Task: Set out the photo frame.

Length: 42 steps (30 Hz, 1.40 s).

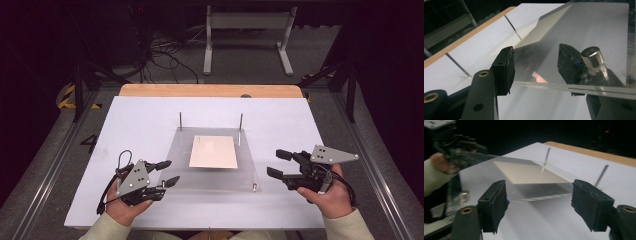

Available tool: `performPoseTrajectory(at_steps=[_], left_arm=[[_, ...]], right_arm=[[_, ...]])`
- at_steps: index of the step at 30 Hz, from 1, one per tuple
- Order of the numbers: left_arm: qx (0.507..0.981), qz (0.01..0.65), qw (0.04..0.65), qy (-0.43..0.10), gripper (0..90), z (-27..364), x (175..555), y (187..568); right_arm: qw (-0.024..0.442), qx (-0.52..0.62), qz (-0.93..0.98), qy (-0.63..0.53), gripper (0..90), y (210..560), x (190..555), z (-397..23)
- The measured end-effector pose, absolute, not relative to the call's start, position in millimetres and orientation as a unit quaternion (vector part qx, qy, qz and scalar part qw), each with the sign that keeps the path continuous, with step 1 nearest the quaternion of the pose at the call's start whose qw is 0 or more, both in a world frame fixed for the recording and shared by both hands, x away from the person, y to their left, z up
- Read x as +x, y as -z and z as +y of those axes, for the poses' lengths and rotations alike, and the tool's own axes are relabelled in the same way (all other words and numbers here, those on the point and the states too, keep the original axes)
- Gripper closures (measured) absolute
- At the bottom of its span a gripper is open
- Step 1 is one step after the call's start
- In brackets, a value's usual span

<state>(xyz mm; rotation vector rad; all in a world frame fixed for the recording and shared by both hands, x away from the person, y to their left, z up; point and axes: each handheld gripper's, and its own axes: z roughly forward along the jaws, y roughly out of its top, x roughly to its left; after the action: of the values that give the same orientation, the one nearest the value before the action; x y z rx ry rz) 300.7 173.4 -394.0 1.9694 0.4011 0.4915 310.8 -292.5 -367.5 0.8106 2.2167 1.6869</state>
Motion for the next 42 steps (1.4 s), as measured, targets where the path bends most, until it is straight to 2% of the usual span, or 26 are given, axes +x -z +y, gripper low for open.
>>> performPoseTrajectory(at_steps=[2,16,30,37,42], left_arm=[[0.818,0.167,0.511,-0.204,46.4,173,301,394],[0.818,0.168,0.510,-0.207,46.4,173,300,394],[0.818,0.169,0.510,-0.206,46.3,173,300,394],[0.817,0.169,0.511,-0.206,46.4,172,300,394],[0.817,0.167,0.512,-0.205,46.5,172,300,394]], right_arm=[[0.111,0.264,0.766,-0.575,25.2,368,307,-290],[0.131,0.194,0.827,-0.512,18.3,382,301,-271],[0.159,0.136,0.825,-0.525,13.0,390,301,-235],[0.169,0.112,0.826,-0.525,19.6,393,305,-224],[0.186,0.104,0.823,-0.527,27.9,399,312,-224]])
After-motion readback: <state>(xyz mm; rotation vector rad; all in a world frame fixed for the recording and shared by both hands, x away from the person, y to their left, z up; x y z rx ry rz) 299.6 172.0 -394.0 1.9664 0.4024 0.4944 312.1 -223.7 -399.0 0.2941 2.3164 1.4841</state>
